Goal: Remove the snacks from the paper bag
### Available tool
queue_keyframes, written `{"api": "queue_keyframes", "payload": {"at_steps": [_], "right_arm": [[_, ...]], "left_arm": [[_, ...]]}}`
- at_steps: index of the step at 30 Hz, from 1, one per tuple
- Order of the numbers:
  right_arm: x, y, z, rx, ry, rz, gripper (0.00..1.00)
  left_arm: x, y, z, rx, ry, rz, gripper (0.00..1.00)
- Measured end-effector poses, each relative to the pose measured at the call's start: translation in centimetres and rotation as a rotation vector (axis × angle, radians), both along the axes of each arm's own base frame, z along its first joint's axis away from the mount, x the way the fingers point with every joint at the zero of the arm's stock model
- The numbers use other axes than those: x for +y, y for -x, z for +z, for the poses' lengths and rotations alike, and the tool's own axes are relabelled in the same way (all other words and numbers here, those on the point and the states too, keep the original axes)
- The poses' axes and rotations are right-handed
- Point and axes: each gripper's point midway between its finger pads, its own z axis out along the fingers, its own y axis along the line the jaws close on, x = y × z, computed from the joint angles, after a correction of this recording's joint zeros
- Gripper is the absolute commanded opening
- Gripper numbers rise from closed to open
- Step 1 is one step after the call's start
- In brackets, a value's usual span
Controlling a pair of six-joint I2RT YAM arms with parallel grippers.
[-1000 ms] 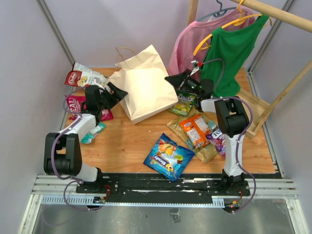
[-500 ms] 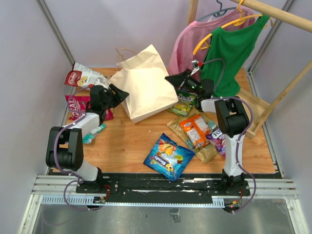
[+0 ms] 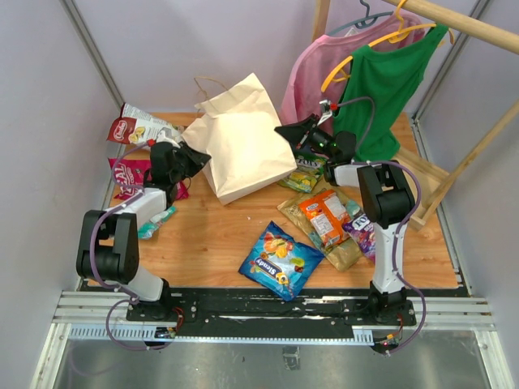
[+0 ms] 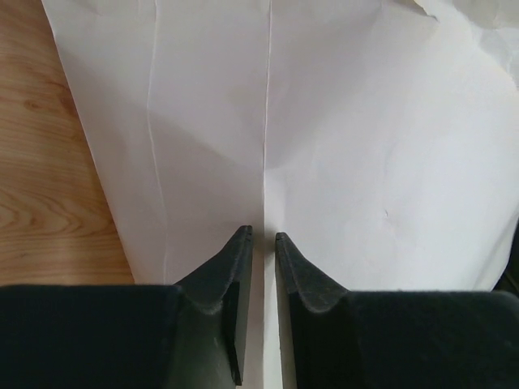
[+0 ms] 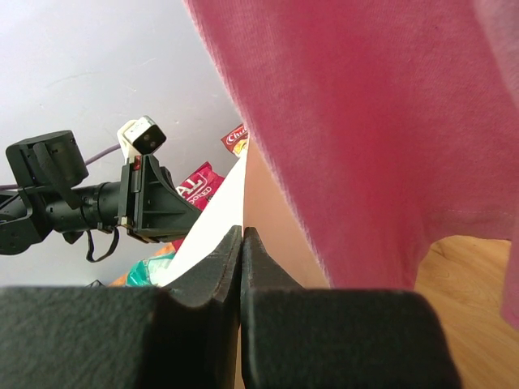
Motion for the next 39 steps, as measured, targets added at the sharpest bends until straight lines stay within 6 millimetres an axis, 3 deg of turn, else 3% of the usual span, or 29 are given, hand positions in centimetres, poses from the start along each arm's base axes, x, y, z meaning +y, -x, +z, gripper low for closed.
{"api": "queue_keyframes", "payload": {"at_steps": [5,11,12,15,17,20,26,27,33,39], "right_arm": [[0.0,0.0,0.0,0.0,0.0,0.0,0.01],[0.0,0.0,0.0,0.001,0.0,0.001,0.01],[0.0,0.0,0.0,0.001,0.0,0.001,0.01],[0.0,0.0,0.0,0.001,0.0,0.001,0.01],[0.0,0.0,0.0,0.0,0.0,0.0,0.01],[-0.1,0.0,0.0,-0.001,0.0,-0.001,0.01],[-0.1,0.0,0.0,-0.001,-0.003,0.0,0.01],[-0.1,0.0,0.0,0.0,-0.003,0.0,0.01],[-0.1,0.0,0.0,0.001,-0.003,-0.001,0.01],[-0.2,-0.1,0.0,0.0,-0.004,-0.003,0.01]], "left_arm": [[-0.2,-0.1,-0.3,0.002,-0.003,0.0,0.02],[-0.2,-0.2,-0.5,0.0,-0.016,0.0,0.0],[-0.1,-0.2,-0.5,-0.001,-0.021,0.002,0.08],[0.1,-0.2,-0.6,-0.003,-0.044,0.005,0.57],[0.3,0.0,-0.8,0.005,-0.064,0.006,0.72],[0.5,0.3,-0.9,0.014,-0.092,0.006,0.79],[0.7,0.5,-1.3,0.024,-0.115,-0.001,0.82],[0.7,0.5,-1.4,0.025,-0.116,-0.002,0.81],[-0.4,0.0,-2.8,0.028,-0.12,-0.032,0.56],[-2.3,-0.3,-3.6,0.011,-0.1,-0.076,0.22]]}}
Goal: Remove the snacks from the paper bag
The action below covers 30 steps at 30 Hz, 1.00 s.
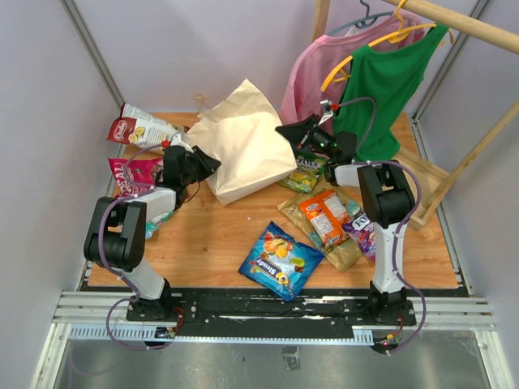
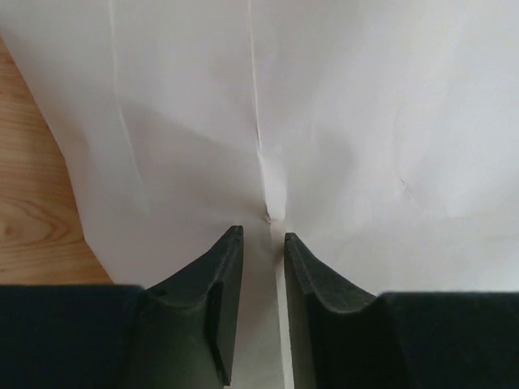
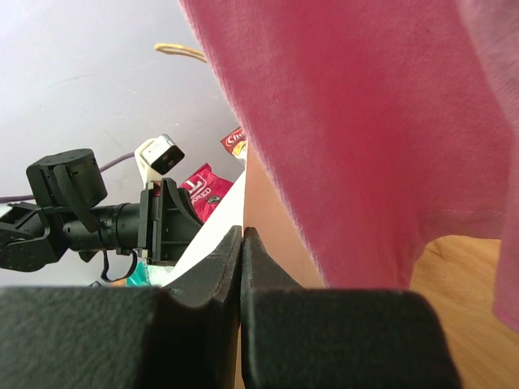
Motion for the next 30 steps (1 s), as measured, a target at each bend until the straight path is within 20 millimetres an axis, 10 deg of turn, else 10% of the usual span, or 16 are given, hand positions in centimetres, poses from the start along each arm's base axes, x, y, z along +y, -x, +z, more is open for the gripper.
{"api": "queue_keyframes", "payload": {"at_steps": [4,16,23,30], "right_arm": [[0.0,0.0,0.1,-0.004,-0.001,0.001,0.01],[-0.4,0.2,-0.9,0.015,0.001,-0.003,0.01],[-1.1,2.1,-4.3,0.031,0.089,0.069,0.01],[-1.1,3.9,-2.8,-0.12,0.162,0.161,0.01]], "left_arm": [[-0.4,-0.1,0.3,-0.023,0.013,-0.008,0.01],[0.5,0.3,2.2,-0.058,-0.016,0.026,0.01],[5.2,1.2,11.4,-0.25,-0.056,0.113,0.69],[9.1,0.8,14.7,-0.278,-0.054,0.162,0.83]]}}
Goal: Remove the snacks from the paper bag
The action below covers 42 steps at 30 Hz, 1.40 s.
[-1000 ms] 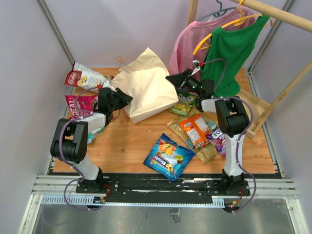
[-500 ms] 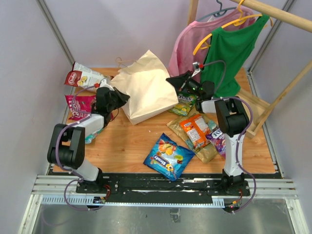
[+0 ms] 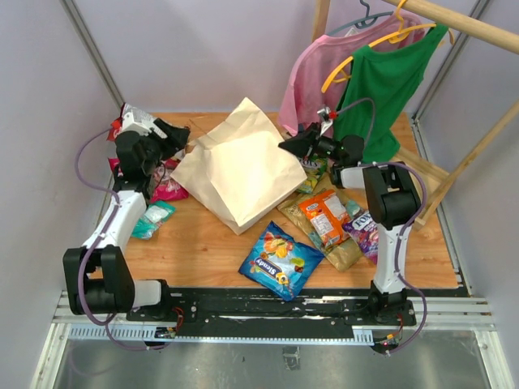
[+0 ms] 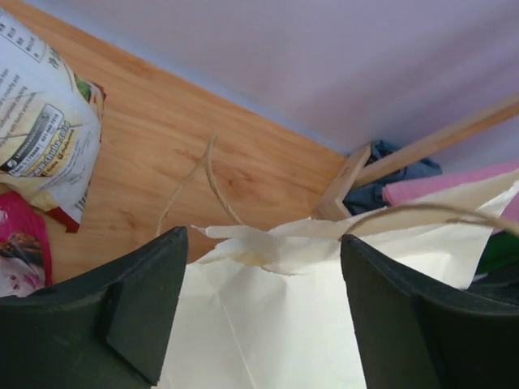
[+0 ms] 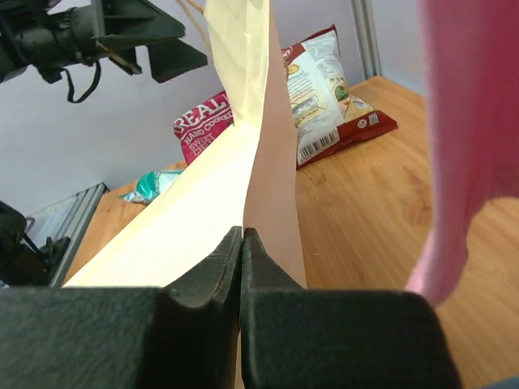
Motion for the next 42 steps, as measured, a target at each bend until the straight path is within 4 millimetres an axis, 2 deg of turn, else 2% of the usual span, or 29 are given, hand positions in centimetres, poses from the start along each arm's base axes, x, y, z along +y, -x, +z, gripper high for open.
{"api": "queue_keyframes", "payload": {"at_steps": [2,4,10,13,16,19,26,31,35,38,40,42], "right_arm": [[0.1,0.4,0.7,-0.041,0.011,0.021,0.01],[0.1,0.4,1.8,-0.084,0.016,0.04,0.01],[-0.6,0.0,5.8,-0.157,0.025,0.12,0.01],[-1.1,-0.2,8.5,-0.172,0.033,0.174,0.01],[-1.1,0.0,9.8,-0.133,0.041,0.225,0.01],[-1.2,0.1,10.0,-0.062,0.048,0.266,0.01],[-1.7,0.7,9.2,0.087,0.08,0.328,0.01],[-3.0,0.4,11.1,0.109,0.088,0.328,0.01],[-3.8,-0.2,13.5,0.091,0.085,0.322,0.01],[-3.9,-0.2,14.9,0.088,0.081,0.327,0.01],[-3.9,-0.3,15.4,0.094,0.077,0.332,0.01],[-3.9,-0.3,15.6,0.107,0.072,0.335,0.01]], "left_arm": [[-0.3,0.2,-0.6,0.021,0.0,-0.025,0.91],[-0.7,0.4,-1.0,0.032,-0.01,-0.065,0.96],[-3.4,1.3,-1.7,-0.008,-0.064,-0.297,0.98],[-4.8,2.6,-2.7,-0.04,-0.093,-0.417,1.0],[-5.6,3.6,-3.2,-0.086,-0.114,-0.5,1.0],[-5.5,4.1,-2.8,-0.156,-0.133,-0.563,1.0],[-3.2,4.4,-0.9,-0.304,-0.183,-0.634,1.0],[-2.5,5.6,-0.7,-0.368,-0.158,-0.743,0.99],[-3.3,6.6,-2.5,-0.328,-0.042,-0.847,0.98],[-3.6,6.8,-5.0,-0.228,0.075,-0.878,0.98],[-3.7,7.1,-5.5,-0.197,0.111,-0.885,0.98],[-3.9,7.4,-5.1,-0.211,0.102,-0.893,0.98]]}}
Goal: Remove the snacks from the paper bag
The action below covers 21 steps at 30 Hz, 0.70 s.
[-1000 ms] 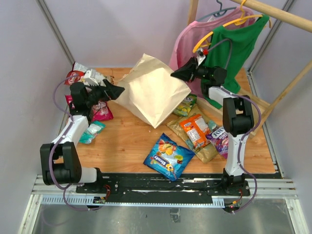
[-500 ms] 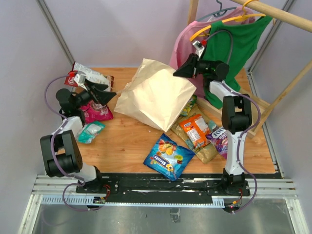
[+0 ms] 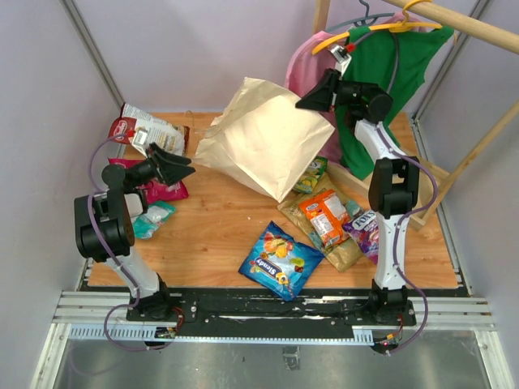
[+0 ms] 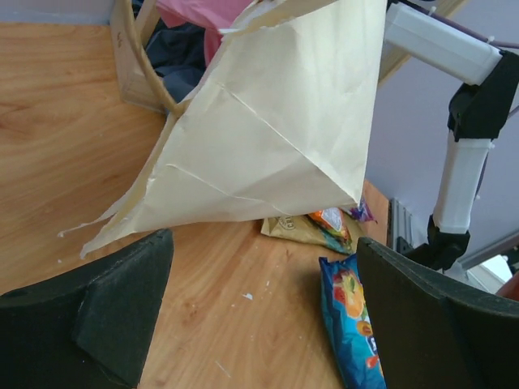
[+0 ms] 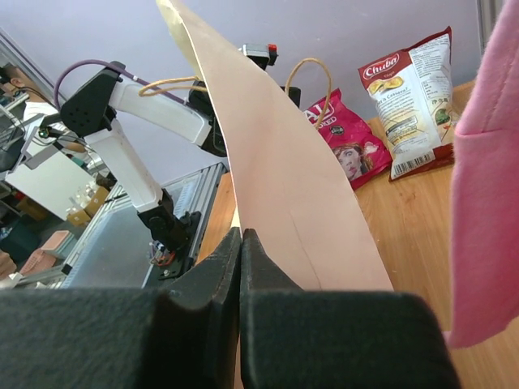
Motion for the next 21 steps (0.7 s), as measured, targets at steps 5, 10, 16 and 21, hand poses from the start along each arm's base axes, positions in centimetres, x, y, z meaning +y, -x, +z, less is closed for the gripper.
{"api": "queue_keyframes", "payload": {"at_steps": [5,10,16,21], "right_arm": [[0.0,0.1,0.1,0.023,-0.002,0.003,0.01],[0.0,0.1,0.1,0.025,-0.002,0.004,0.01],[0.0,0.2,0.2,0.03,-0.001,0.006,0.01],[0.3,0.4,0.2,0.038,-0.001,0.013,0.01]], "left_arm": [[0.0,-0.1,0.9,-0.04,-0.002,0.019,0.98],[0.6,-1.1,1.4,-0.083,0.002,0.078,0.97],[1.4,-2.9,3.3,-0.2,-0.029,0.121,0.93],[2.1,-5.6,5.4,-0.358,-0.133,0.197,0.92]]}}
